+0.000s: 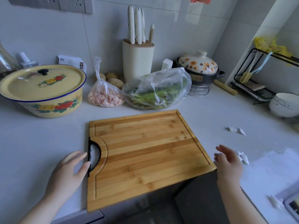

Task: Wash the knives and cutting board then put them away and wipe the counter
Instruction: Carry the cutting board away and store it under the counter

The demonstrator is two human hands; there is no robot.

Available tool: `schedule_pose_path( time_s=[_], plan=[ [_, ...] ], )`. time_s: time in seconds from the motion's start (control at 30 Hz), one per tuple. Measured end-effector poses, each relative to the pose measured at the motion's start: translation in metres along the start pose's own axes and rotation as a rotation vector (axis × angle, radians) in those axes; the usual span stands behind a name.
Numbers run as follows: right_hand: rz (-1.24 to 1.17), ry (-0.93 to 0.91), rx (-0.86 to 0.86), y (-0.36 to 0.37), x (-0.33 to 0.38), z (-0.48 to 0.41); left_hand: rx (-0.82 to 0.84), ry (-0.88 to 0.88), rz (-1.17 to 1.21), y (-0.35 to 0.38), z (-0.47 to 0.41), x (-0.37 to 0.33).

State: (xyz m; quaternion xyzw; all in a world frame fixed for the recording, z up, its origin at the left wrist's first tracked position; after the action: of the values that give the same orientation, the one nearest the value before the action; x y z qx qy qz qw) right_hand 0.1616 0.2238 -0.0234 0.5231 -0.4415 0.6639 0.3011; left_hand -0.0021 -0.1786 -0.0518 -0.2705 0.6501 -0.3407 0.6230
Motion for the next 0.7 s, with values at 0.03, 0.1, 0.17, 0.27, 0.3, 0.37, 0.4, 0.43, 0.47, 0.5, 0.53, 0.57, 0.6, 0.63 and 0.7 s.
schedule_pose_path(
  time_s=[0.03,0.1,0.17,0.27,0.3,0.37,0.4,0.43,0.47,0.5,0.53,0.57,0.6,0.63,0.7],
  plan=[
    [-0.102,0.056,-0.073,-0.014,-0.012,0.012,0.021,0.060,-0.018,0.003,0.009,0.001],
    [-0.283,0.196,-0.163,-0.030,-0.040,0.034,0.090,0.203,-0.087,0.013,0.024,-0.001],
    [-0.476,0.380,-0.156,-0.025,-0.076,0.053,0.122,0.375,-0.191,0.027,0.036,0.000],
    [-0.650,0.718,0.049,0.016,-0.120,0.092,0.149,0.472,-0.264,0.034,0.044,-0.001],
    [-0.650,0.781,0.143,0.034,-0.126,0.106,0.135,0.485,-0.276,0.034,0.045,-0.001],
    [-0.616,0.819,0.315,0.070,-0.130,0.127,0.114,0.506,-0.296,0.032,0.047,-0.006],
    [-0.601,0.808,0.391,0.086,-0.130,0.133,0.117,0.505,-0.295,0.032,0.046,-0.008],
    [-0.595,0.806,0.447,0.099,-0.128,0.138,0.122,0.504,-0.288,0.032,0.046,-0.009],
    [-0.585,0.805,0.503,0.110,-0.124,0.143,0.130,0.500,-0.280,0.033,0.045,-0.008],
    [-0.561,0.803,0.566,0.119,-0.118,0.149,0.125,0.497,-0.268,0.034,0.045,-0.006],
    [-0.540,0.803,0.624,0.126,-0.111,0.153,0.119,0.487,-0.259,0.035,0.044,-0.004],
    [-0.523,0.803,0.664,0.131,-0.107,0.156,0.112,0.476,-0.246,0.036,0.042,-0.002],
    [-0.517,0.799,0.684,0.134,-0.105,0.158,0.114,0.466,-0.239,0.036,0.042,-0.001],
    [-0.525,0.794,0.685,0.137,-0.104,0.159,0.111,0.472,-0.240,0.036,0.042,-0.001],
    [-0.556,0.790,0.668,0.141,-0.106,0.159,0.096,0.497,-0.261,0.036,0.042,-0.005]
  ],
)
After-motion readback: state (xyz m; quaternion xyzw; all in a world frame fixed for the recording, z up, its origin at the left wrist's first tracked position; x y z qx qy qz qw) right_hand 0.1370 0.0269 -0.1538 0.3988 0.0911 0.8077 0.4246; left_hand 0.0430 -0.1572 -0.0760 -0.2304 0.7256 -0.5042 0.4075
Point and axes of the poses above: each hand's wrist, its own z-axis away from the middle knuckle, its own y-axis out of the palm, x = y × z, the point moved 7 cm from there along -z, towards the middle knuckle, and after that the axes turned 2 degrees about x, right-handed, at the moved point
